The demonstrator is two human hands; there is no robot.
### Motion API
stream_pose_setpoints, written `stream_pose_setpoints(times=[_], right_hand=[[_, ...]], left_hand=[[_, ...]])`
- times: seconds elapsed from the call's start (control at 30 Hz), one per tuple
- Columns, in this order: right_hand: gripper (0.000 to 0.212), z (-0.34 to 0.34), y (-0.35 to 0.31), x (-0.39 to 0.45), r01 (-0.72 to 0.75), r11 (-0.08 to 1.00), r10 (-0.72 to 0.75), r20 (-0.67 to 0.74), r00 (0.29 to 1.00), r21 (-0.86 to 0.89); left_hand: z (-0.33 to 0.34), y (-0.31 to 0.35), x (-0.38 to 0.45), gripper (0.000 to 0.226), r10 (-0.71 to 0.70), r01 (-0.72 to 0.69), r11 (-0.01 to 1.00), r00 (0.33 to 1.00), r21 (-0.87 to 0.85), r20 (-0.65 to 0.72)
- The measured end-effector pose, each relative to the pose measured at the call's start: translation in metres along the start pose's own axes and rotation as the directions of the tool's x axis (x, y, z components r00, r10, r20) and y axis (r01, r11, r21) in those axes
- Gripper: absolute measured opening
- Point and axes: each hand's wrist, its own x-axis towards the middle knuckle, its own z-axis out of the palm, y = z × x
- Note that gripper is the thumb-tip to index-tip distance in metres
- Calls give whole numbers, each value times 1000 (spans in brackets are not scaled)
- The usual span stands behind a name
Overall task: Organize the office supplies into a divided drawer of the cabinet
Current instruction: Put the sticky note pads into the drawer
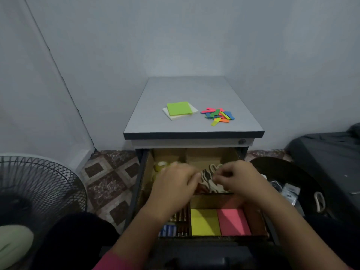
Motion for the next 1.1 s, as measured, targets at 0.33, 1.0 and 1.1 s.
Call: stream_pose_setpoints(times=[0.33, 1.0, 1.1], right_hand=[[25, 9, -70, 99, 196, 973, -113, -482, 869, 126], [51, 3, -86, 202, -157, 950, 249, -354, 901, 268], [61, 5, -81, 203, -108, 912, 268, -376, 887, 396]], left_hand=[[-44, -56, 109, 36, -297, 261, 954, 899, -150, -321], [-38, -106, 191, 35, -356, 395, 910, 901, 130, -249], [-42, -112, 190, 21, -422, 402, 906, 874, -130, -239]])
